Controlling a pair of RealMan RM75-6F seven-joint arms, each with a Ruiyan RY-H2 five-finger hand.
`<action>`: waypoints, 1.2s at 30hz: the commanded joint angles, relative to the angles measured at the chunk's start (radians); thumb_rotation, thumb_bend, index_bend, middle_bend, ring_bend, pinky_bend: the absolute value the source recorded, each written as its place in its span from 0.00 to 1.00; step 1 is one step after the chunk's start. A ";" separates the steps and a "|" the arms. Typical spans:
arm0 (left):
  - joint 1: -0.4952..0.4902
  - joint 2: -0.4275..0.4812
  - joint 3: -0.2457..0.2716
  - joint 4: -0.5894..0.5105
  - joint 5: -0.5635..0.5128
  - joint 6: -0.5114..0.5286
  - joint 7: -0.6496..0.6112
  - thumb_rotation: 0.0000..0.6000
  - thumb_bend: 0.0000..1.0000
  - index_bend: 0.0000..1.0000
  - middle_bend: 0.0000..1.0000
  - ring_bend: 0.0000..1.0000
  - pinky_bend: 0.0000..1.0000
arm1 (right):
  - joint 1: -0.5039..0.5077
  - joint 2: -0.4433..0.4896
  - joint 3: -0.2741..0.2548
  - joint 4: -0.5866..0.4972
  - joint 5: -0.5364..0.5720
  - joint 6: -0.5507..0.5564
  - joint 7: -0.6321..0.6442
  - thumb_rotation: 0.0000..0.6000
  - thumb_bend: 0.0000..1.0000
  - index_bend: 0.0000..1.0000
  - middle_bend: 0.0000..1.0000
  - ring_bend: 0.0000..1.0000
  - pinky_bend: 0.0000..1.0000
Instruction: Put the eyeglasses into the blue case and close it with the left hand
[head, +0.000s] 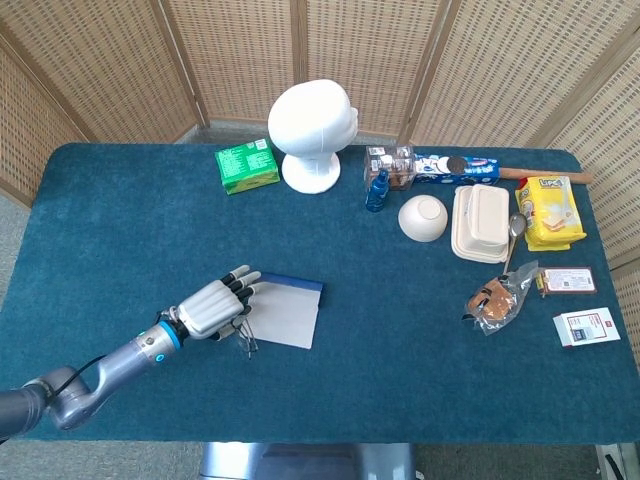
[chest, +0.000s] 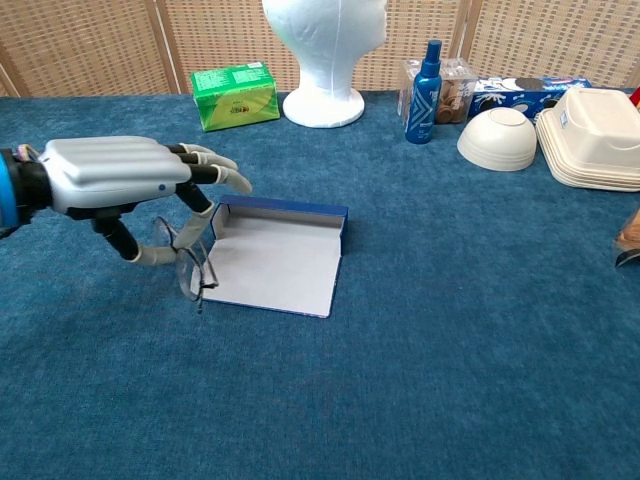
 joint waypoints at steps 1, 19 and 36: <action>-0.021 -0.037 -0.046 -0.018 -0.075 -0.056 0.028 1.00 0.35 0.61 0.10 0.00 0.00 | -0.008 -0.001 0.002 0.017 0.012 0.002 0.021 0.90 0.18 0.00 0.10 0.00 0.17; -0.077 -0.174 -0.142 0.015 -0.297 -0.138 0.204 1.00 0.35 0.60 0.09 0.00 0.00 | -0.025 -0.015 0.011 0.093 0.049 -0.018 0.112 0.89 0.18 0.00 0.10 0.00 0.17; -0.092 -0.231 -0.159 0.065 -0.409 -0.133 0.281 1.00 0.34 0.56 0.08 0.00 0.00 | -0.034 -0.021 0.015 0.119 0.053 -0.025 0.138 0.89 0.18 0.00 0.10 0.00 0.17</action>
